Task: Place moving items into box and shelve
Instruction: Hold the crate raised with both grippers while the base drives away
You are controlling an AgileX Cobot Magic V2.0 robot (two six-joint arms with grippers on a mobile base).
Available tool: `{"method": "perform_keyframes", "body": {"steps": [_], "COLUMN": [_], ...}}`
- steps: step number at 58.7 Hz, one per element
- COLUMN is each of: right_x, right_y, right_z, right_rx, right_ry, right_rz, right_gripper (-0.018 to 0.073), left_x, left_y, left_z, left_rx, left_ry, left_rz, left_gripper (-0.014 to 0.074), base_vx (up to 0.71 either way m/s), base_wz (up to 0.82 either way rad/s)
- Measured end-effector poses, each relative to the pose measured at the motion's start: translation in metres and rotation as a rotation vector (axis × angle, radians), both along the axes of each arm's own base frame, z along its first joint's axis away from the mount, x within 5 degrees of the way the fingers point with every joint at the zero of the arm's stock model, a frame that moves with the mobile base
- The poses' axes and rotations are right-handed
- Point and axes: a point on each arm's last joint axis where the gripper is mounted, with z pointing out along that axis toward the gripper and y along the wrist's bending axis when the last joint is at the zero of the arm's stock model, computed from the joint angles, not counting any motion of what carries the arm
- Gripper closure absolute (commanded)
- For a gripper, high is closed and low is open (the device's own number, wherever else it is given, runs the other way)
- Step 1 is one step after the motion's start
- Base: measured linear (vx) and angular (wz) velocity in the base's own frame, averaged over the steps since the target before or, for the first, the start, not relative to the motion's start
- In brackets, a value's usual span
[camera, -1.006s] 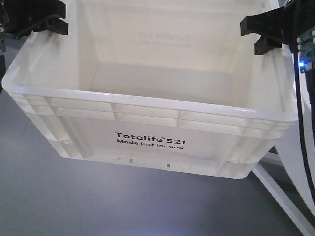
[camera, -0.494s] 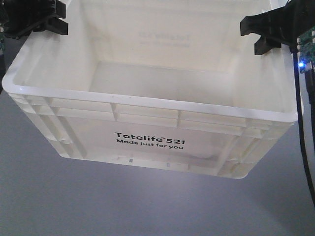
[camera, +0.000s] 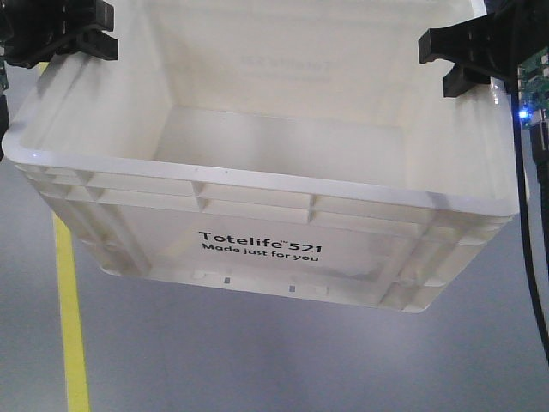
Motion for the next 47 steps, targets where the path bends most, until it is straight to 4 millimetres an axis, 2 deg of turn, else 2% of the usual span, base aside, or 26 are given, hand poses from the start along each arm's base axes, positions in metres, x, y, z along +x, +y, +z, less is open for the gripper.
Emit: {"method": "perform_keyframes", "body": {"steps": [26, 47], "right_x": [-0.0007, -0.0012], "right_y": [0.0, -0.0001], "right_z": [-0.0005, -0.0008], "right_rx": [0.0, -0.001], "right_ry": [0.01, 0.016], "right_rz": [0.0, -0.001], "right_gripper": [0.0564, 0.0564], "left_x": [-0.0006, -0.001], "left_y": [0.0, 0.0], "left_z": [0.0, 0.0003], "left_rx": [0.0, 0.0], "left_ry": [0.004, 0.004], "left_rz": [-0.002, -0.002], "left_gripper": [0.0596, 0.0596], "base_vx": [0.25, 0.37], "base_wz": [0.7, 0.49]}}
